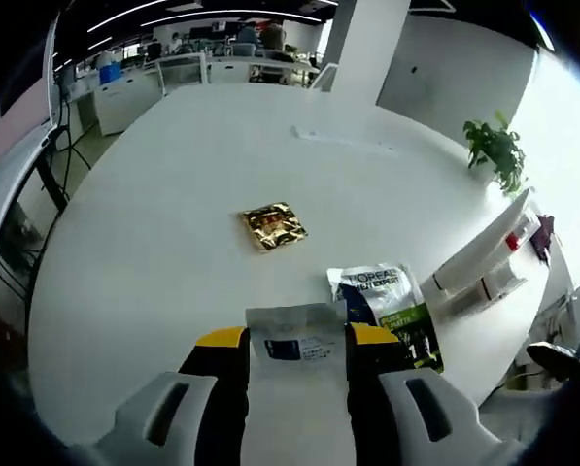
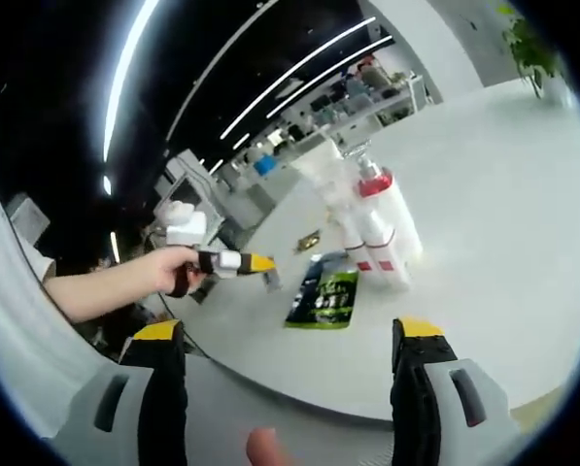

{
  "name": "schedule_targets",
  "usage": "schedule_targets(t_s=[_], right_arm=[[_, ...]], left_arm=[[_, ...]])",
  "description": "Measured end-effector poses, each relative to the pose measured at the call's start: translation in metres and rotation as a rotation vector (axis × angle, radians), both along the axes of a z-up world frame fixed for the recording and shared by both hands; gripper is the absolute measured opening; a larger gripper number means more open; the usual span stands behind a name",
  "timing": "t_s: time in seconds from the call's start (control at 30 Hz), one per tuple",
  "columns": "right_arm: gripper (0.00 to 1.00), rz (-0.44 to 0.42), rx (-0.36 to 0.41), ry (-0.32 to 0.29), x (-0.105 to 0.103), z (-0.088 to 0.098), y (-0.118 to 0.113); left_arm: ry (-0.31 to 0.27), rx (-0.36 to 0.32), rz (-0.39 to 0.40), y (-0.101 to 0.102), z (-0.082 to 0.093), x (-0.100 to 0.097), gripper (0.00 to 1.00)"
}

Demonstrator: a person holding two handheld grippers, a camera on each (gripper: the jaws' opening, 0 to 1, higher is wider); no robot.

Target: Arrange the skincare products in the storage area until every visible bottle or jar stands upright without overlapping.

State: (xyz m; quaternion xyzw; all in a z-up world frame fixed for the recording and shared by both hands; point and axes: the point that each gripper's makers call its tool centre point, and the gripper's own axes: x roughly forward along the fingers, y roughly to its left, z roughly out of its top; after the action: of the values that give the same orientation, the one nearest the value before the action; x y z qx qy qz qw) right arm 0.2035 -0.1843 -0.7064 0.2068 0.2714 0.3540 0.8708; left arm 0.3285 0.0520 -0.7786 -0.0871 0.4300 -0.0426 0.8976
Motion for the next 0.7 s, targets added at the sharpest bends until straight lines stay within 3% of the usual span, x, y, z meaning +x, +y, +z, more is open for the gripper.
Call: schedule_targets(t_s=[0.33,0.7], right_arm=[[0.87,0.001,-0.006,-0.009,0.001,0.000,-0.001],[0.87,0.001,-0.007,-0.002,0.001,-0.003,-0.003]], left_arm=[[0.069,-0.023,-0.021,-0.007,-0.016,-0.025,0.36],[0.110,-0.005,-0.022,-0.013,-0.029,-0.032,0.36]])
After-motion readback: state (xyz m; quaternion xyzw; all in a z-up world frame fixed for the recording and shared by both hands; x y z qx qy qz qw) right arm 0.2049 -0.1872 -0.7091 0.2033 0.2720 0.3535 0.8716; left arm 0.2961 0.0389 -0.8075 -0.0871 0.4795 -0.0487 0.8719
